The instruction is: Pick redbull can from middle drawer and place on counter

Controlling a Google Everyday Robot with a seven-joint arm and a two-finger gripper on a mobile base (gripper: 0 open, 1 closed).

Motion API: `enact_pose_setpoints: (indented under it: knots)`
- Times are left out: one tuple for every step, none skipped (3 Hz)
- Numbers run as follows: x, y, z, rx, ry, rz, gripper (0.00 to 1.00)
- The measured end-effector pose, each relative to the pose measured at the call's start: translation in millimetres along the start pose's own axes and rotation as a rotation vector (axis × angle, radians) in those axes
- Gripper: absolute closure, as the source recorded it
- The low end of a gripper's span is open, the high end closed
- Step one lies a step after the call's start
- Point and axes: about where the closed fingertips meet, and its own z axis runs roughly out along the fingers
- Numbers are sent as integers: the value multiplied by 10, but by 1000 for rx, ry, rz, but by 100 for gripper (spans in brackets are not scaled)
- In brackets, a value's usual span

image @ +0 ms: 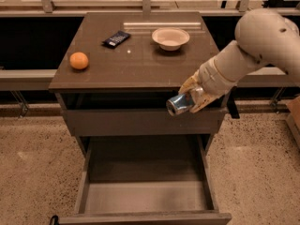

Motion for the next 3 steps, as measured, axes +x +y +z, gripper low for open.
enact_pose_setpoints:
  knots:
    - [200, -560, -115, -23, 60, 52, 100]
    - [470, -1104, -98, -46, 96, 144, 100]
    - [671, -1347, -70, -28, 79, 212, 100]
